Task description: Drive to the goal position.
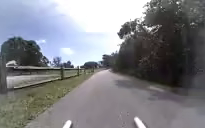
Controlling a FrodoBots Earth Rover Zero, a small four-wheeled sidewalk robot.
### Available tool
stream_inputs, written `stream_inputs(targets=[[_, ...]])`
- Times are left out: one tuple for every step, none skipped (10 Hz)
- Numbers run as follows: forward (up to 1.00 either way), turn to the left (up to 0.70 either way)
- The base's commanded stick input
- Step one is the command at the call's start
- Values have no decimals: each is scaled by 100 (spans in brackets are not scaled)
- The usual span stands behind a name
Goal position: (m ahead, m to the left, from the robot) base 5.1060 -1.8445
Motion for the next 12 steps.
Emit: stream_inputs(targets=[[50, 0], [50, 0], [50, 0], [50, 0], [50, 0], [50, 0], [50, 0], [50, 0], [50, 0], [50, 0], [50, 0], [50, 0]])
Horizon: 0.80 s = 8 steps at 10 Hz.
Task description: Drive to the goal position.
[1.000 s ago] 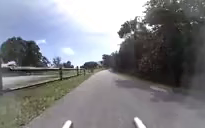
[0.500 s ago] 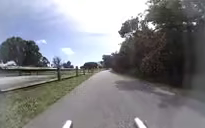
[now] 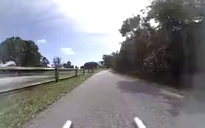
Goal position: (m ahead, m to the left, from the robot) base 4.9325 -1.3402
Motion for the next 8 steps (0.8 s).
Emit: stream_inputs(targets=[[50, 0], [50, 0], [50, 0], [50, 0], [50, 0], [50, 0], [50, 0], [50, 0]])
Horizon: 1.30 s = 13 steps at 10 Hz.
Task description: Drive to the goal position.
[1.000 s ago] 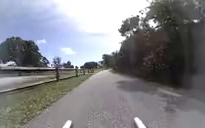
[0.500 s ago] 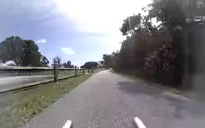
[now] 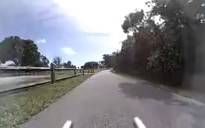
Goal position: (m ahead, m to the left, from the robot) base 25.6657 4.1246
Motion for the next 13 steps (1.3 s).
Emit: stream_inputs(targets=[[50, 0], [50, 0], [50, 0], [50, 0], [50, 0], [50, 0], [50, 0], [50, 0], [50, 0], [50, 0], [50, 0], [50, 0], [50, 0]])
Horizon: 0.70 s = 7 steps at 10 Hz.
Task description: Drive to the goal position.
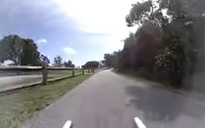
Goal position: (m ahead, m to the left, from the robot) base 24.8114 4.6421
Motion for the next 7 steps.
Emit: stream_inputs(targets=[[50, 0], [50, 0], [50, 0], [50, 0], [50, 0], [50, 0], [50, 0]])
